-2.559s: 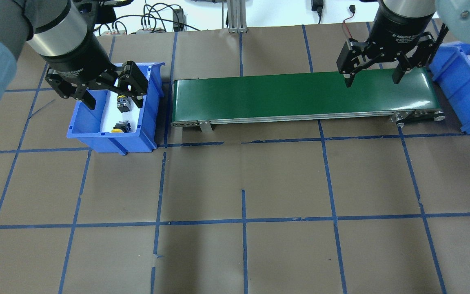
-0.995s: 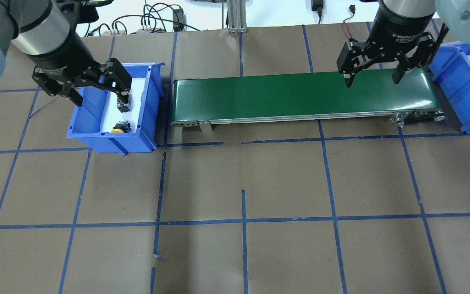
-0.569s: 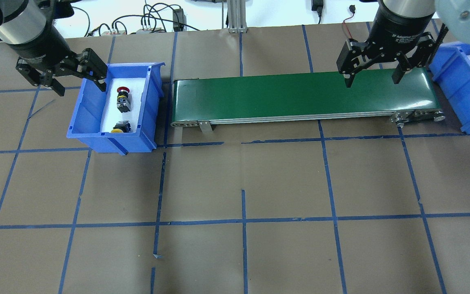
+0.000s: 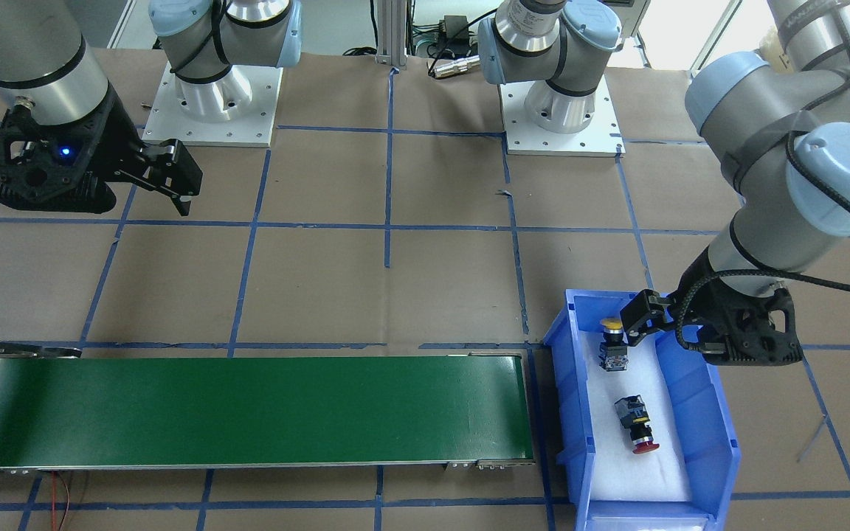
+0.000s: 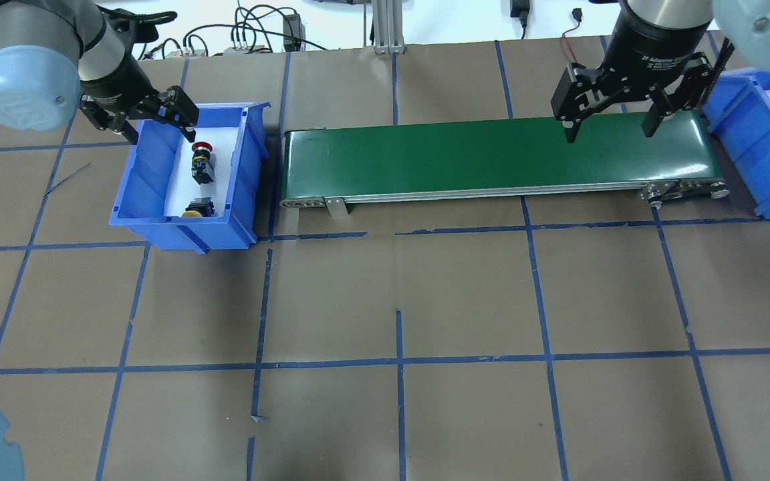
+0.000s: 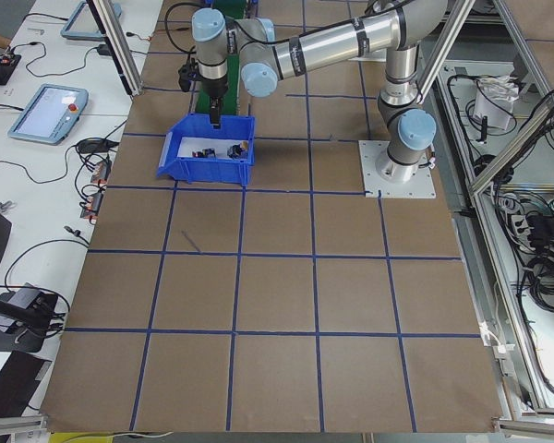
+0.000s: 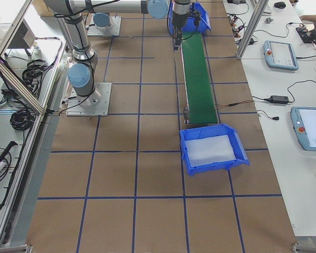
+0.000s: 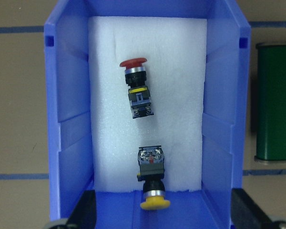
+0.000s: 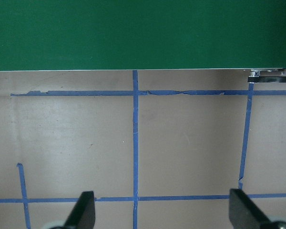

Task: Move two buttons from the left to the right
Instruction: 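Lower the left gripper into the bin onto the red-capped button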

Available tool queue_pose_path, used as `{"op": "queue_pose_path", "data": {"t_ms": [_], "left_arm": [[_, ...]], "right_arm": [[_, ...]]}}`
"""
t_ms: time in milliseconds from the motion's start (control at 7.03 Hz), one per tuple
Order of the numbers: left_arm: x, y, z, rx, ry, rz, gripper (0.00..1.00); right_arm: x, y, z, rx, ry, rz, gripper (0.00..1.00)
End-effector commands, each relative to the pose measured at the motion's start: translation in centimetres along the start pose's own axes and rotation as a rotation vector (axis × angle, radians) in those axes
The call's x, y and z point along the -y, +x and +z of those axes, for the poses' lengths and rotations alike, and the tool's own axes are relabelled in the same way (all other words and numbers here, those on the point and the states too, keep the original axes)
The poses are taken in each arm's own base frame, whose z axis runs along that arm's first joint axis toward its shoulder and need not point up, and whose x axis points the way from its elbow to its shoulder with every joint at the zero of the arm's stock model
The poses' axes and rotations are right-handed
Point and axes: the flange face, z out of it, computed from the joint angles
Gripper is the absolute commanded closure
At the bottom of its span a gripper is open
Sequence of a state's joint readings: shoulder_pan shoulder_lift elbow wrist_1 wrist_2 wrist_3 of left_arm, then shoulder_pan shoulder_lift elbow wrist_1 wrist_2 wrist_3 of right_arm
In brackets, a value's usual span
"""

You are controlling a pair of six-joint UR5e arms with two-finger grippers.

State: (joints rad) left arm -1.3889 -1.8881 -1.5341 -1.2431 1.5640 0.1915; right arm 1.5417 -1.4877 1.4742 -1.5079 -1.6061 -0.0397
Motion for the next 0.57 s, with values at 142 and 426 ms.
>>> {"op": "queue_pose_path", "data": {"t_ms": [142, 426], "left_arm": [[1.5, -0.1, 4.7, -0.014, -0.042, 0.004, 0.00], [2.4, -0.4, 7.2, -0.019, -0.052, -0.001, 0.05]], "right_arm": [[0.0, 0.0, 0.1, 0.000, -0.001, 0.000, 0.00], [0.0, 0.0, 0.0, 0.000, 0.000, 0.000, 0.00]]}}
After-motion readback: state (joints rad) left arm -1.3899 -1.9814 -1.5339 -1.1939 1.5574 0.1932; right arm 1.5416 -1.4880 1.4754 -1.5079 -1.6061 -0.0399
